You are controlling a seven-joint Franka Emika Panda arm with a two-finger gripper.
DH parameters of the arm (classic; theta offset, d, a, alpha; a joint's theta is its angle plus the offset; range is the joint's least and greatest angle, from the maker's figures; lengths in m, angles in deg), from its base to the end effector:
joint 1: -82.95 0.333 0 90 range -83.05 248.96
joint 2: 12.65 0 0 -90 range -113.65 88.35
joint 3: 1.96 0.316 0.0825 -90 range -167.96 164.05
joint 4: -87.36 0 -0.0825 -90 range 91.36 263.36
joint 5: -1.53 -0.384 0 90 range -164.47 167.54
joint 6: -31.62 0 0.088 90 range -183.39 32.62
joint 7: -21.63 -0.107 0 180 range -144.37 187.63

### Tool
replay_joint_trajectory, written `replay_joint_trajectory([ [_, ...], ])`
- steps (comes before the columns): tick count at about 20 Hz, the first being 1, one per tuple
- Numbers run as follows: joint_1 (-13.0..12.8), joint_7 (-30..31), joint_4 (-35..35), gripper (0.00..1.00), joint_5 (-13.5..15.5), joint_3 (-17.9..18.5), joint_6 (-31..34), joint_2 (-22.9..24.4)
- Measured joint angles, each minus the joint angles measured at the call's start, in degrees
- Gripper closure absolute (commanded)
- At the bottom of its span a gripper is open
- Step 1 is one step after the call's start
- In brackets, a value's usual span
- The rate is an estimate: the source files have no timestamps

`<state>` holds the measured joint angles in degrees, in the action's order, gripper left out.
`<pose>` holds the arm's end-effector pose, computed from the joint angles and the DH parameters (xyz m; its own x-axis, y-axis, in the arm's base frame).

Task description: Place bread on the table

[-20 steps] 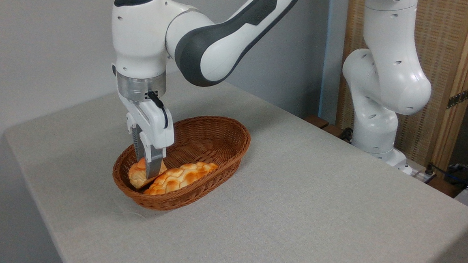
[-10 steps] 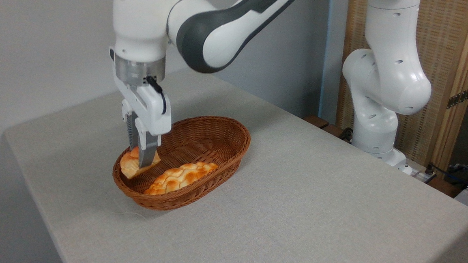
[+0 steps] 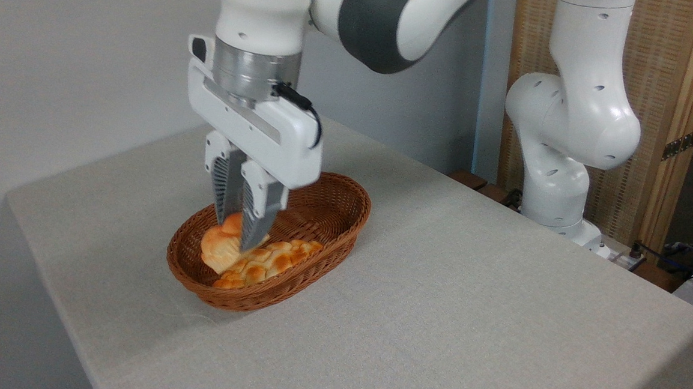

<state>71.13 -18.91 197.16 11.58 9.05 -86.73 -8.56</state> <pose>0.5614 -0.0145 0.5445 0.7626 -0.5845 0.2770 -0.6087 -0.7934 0.0017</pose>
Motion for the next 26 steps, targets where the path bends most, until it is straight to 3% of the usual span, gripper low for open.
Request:
replay_joint_trajectory([
  [3,0.1,-2.2,0.3,0.54,-0.3,3.9,0.5,-0.1],
  [7,0.2,-6.1,0.7,0.53,-3.4,7.7,2.7,-0.8],
  [14,0.3,-8.7,0.9,0.48,-3.8,10.2,2.9,-4.8],
  [16,0.2,-8.7,0.9,0.30,-3.8,10.2,2.9,-5.6],
  [18,0.3,-8.7,0.9,0.00,-3.8,10.3,2.9,-6.2],
  [26,0.3,-8.7,0.9,0.00,-3.8,10.3,2.9,-6.7],
])
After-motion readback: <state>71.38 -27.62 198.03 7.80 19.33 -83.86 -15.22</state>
